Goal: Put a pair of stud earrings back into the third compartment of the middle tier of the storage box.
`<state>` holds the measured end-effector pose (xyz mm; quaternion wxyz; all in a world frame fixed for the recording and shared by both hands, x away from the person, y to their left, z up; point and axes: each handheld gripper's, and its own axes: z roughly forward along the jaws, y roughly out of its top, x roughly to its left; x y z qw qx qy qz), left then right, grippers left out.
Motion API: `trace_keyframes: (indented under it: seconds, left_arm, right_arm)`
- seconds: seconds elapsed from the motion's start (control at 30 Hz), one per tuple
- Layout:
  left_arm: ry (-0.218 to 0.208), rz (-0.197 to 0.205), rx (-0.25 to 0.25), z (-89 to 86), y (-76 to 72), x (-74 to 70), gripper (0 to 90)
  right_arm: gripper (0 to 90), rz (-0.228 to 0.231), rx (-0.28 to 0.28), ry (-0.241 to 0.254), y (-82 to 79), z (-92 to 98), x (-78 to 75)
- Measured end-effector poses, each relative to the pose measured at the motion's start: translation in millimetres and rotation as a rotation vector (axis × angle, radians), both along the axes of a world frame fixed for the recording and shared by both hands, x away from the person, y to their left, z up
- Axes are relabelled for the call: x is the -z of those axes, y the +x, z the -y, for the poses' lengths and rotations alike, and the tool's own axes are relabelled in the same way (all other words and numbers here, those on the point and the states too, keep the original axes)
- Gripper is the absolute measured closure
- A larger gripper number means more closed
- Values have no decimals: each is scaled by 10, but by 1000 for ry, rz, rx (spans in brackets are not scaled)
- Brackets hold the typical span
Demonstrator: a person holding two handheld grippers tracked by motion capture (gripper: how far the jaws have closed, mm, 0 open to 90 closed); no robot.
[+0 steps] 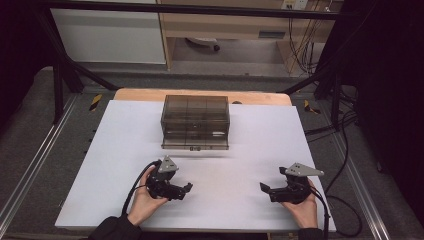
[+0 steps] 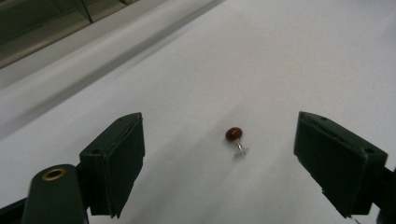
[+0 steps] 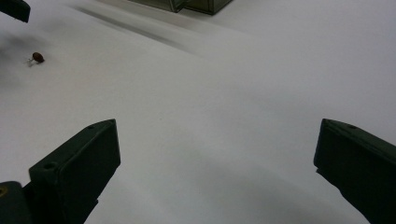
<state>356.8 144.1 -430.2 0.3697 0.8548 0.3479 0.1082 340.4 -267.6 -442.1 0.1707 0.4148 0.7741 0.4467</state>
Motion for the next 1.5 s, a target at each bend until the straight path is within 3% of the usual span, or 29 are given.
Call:
trace_keyframes:
  seconds: [0.3, 0.63, 0.9, 1.3, 1.5]
  left_arm:
    - [14, -23, 8, 91, -44, 79, 321]
    - [-7, -35, 9, 106, -68, 99, 579]
    - [-15, -47, -4, 105, -49, 134, 664]
    - [16, -34, -12, 143, -61, 169, 786]
    - [20, -34, -18, 143, -59, 168, 803]
  right_arm:
    - [10, -2, -1, -3, -2, -5, 1]
    - [10, -1, 1, -1, -7, -2, -4]
    - [10, -1, 1, 1, -7, -3, -4]
    - [10, 1, 0, 1, -8, -1, -7]
    - [10, 1, 0, 2, -7, -1, -6]
